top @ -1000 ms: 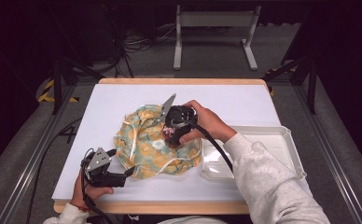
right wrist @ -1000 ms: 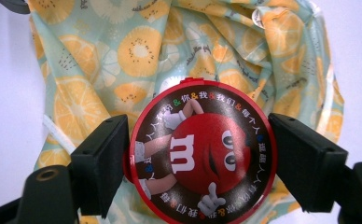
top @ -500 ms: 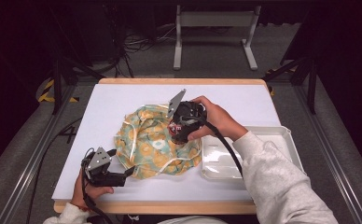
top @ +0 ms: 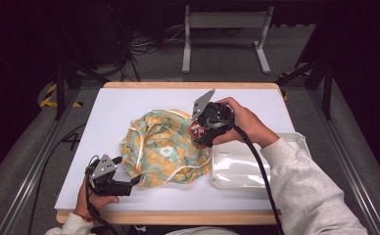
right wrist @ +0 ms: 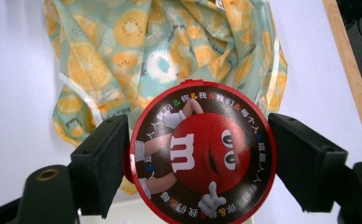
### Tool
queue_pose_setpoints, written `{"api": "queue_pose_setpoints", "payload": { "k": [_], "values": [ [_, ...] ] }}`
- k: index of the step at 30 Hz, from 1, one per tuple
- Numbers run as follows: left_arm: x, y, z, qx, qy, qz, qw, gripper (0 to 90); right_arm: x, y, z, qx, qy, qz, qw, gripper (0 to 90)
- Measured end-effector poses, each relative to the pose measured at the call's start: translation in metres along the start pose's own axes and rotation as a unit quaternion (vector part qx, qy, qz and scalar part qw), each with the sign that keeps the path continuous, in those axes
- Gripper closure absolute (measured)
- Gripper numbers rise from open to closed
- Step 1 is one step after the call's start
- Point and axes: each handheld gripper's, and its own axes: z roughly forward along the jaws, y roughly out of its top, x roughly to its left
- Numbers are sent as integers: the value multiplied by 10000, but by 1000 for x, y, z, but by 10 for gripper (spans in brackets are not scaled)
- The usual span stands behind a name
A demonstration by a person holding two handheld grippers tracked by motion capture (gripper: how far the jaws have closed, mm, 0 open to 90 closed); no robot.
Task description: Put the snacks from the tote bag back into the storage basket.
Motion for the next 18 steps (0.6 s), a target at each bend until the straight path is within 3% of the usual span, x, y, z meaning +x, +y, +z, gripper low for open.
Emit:
{"api": "queue_pose_setpoints", "payload": {
  "k": [12,18],
  "values": [
    [-1,1,0,-8,16,4,10000,51,-4,-29,-20,31,-60,117,9999,237],
    [0,1,-1,-34,65,-33,10000,48,-2,-47,-23,265,-49,130,9996,237]
  ]
}}
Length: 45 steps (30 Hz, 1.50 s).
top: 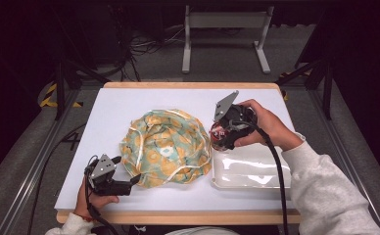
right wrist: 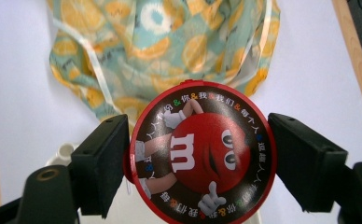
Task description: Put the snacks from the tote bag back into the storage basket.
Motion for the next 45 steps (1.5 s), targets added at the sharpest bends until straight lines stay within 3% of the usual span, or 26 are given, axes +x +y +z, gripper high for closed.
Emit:
{"api": "queue_pose_setpoints", "payload": {
  "k": [7,24,45],
  "values": [
    [0,0,0,-2,14,7,10000,49,5,-15,4,217,51,-62,9997,237],
    [-1,0,1,50,-14,41,10000,49,8,-51,17,529,85,179,9984,238],
    [-2,1,4,113,-46,67,9999,49,8,-86,35,768,292,438,9957,237]
  ]
}}
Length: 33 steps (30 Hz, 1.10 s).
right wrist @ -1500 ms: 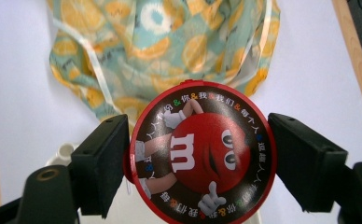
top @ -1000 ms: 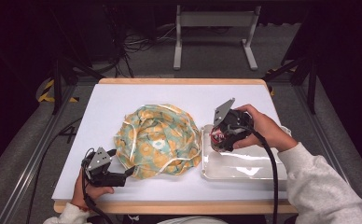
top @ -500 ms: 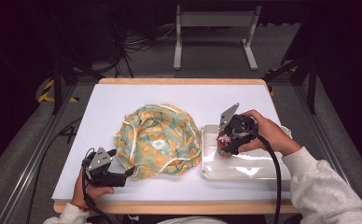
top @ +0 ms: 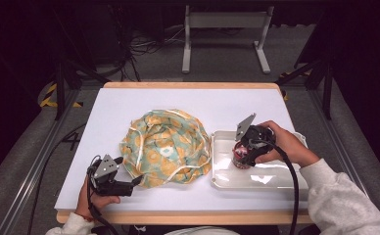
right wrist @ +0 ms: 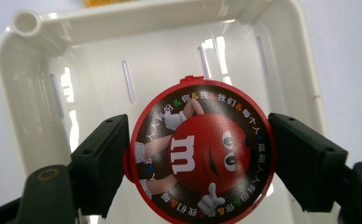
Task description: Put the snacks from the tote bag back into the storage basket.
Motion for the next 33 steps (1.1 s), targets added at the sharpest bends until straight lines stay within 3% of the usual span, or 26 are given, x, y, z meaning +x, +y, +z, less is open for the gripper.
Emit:
{"api": "queue_pose_setpoints", "payload": {
  "k": [19,28,33],
  "values": [
    [-1,-1,2,90,-54,-10,9999,49,-1,-12,3,-143,19,-5,9999,235],
    [-2,0,1,67,-26,18,10000,49,3,-15,2,-162,-164,-105,9997,234],
    [-2,0,1,67,-12,1,10000,49,3,-16,2,-187,-185,-41,9996,235]
  ]
}}
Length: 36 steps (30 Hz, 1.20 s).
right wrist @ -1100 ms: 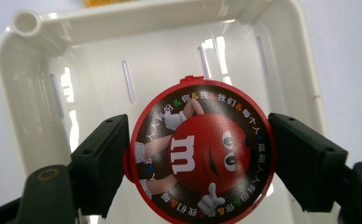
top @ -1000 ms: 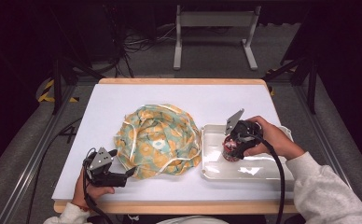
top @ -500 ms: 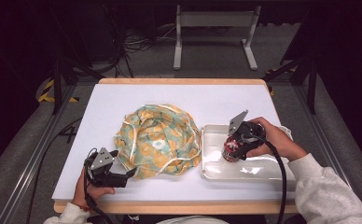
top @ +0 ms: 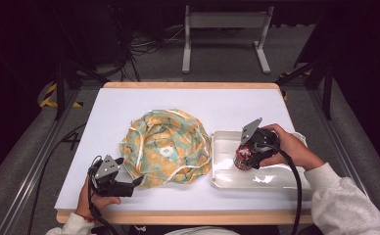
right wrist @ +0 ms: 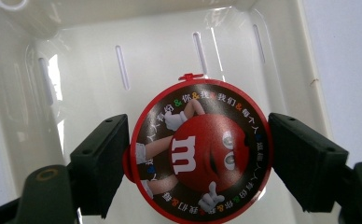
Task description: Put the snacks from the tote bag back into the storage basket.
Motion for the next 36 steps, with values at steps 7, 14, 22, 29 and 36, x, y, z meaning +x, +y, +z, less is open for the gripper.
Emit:
{"api": "queue_pose_setpoints", "payload": {
  "k": [7,14,22,29,36],
  "values": [
    [0,0,0,7,-22,28,10000,49,1,0,-1,12,-98,-27,9999,235],
    [0,0,0,11,-35,6,10000,49,2,0,-2,2,-135,7,9999,235],
    [0,0,0,10,-26,-6,10000,49,3,0,-2,-55,-170,54,9998,235],
    [0,0,0,6,-14,-2,10000,49,5,0,-5,-41,-226,-36,9997,232],
    [1,1,0,13,3,7,10000,49,7,0,-10,-84,-343,-25,9994,230]
  ]
}}
